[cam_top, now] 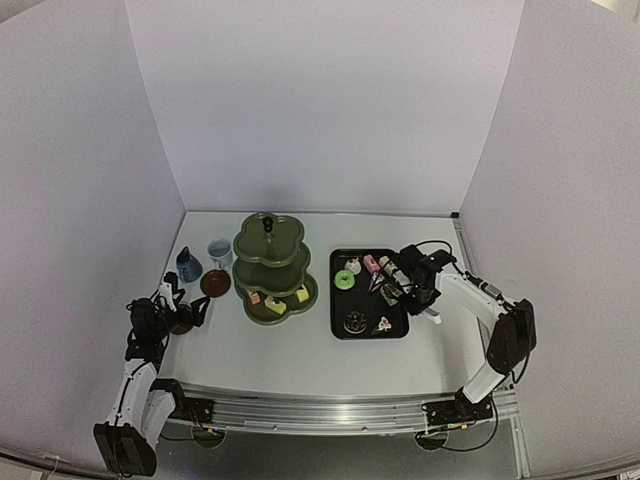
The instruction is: Serve the afternoon tea
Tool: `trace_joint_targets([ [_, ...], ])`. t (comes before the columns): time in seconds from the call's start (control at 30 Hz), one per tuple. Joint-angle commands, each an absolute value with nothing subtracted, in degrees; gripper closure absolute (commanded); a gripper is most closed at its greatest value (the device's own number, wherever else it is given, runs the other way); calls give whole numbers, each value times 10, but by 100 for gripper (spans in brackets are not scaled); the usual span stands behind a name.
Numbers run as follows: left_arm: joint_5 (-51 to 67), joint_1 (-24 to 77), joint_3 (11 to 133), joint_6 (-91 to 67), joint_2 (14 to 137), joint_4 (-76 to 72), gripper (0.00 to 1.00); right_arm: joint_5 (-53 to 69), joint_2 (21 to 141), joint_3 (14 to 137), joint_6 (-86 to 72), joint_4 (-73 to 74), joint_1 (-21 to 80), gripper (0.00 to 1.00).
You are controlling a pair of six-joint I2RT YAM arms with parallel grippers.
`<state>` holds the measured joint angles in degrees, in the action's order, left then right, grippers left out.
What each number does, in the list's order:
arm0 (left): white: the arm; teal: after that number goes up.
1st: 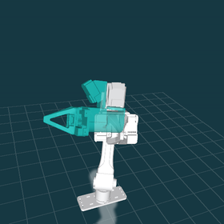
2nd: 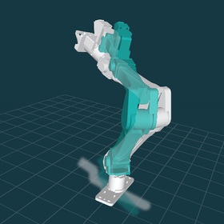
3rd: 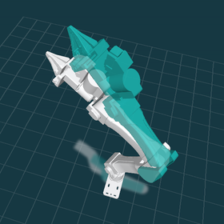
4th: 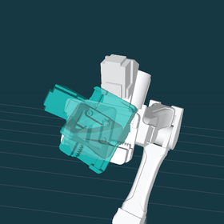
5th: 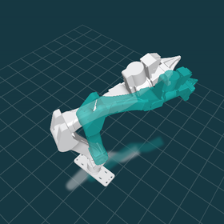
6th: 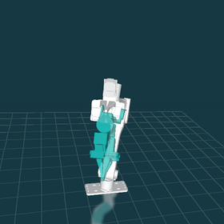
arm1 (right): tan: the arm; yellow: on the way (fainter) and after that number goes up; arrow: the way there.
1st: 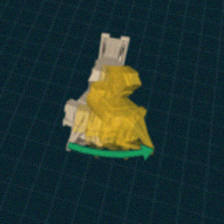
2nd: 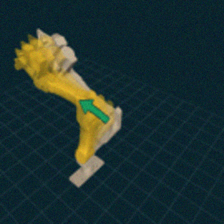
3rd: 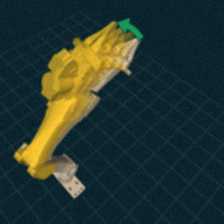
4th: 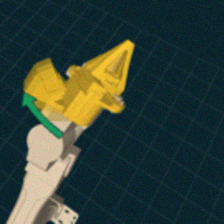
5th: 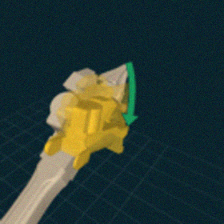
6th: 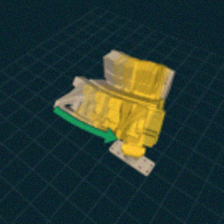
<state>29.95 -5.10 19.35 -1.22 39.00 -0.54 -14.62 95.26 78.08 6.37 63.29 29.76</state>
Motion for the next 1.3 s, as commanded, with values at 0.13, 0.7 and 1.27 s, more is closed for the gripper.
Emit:
trace_joint_targets([
  [0.13, 308, -54, 192, -1, 394, -21, 0, -144, 929, 784, 65, 651, 297, 83],
  [0.7, 345, -54, 222, 52, 396, 35, 2, -125, 856, 874, -21, 705, 323, 95],
  [1.27, 514, -53, 503, 448, 688, 364, 4, -153, 904, 964, -100, 703, 451, 95],
])
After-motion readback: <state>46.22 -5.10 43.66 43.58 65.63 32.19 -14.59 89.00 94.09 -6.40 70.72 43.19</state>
